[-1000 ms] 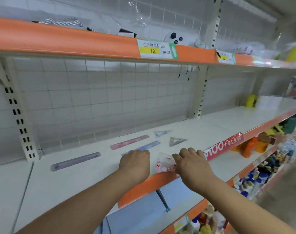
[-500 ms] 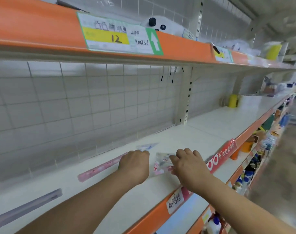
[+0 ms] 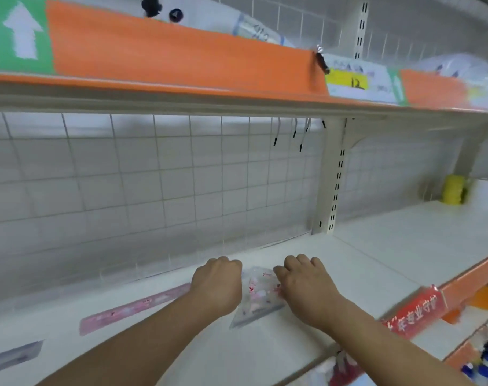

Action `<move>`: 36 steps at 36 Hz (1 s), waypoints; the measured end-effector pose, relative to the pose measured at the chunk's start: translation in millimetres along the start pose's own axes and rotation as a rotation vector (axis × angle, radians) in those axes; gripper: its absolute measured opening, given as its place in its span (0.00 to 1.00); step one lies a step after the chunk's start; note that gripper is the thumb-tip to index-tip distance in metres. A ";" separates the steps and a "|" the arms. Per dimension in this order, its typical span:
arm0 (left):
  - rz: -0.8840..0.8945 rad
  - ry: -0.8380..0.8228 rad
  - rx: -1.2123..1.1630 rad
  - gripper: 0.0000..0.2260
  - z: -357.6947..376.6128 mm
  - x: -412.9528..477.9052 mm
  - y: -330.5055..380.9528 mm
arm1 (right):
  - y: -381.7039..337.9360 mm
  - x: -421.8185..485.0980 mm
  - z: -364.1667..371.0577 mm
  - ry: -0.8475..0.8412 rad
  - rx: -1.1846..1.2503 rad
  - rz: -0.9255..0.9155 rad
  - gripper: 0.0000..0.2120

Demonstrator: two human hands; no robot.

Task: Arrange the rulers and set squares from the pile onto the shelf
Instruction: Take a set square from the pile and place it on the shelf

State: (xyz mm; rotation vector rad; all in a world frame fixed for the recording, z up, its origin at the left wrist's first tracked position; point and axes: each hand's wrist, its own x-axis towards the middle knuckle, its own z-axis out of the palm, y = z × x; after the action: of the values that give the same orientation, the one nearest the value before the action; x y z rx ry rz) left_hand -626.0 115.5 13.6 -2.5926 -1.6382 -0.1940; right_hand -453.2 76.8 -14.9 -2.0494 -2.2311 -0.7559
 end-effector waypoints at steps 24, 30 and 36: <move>-0.381 -0.016 0.048 0.10 14.4 41.5 87.9 | 109.0 50.3 66.0 -0.203 0.167 -0.380 0.14; -0.429 -0.024 0.050 0.11 16.4 39.9 83.5 | 107.9 54.4 68.3 -0.233 0.199 -0.411 0.14; -0.423 -0.034 0.053 0.11 16.9 42.3 88.2 | 111.1 54.8 68.6 -0.239 0.207 -0.425 0.15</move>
State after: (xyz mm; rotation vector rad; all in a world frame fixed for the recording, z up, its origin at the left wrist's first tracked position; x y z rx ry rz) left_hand -527.2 117.6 3.7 -2.1914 -2.1529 -0.1243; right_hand -335.2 154.9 -20.3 -1.6693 -2.7859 -0.2774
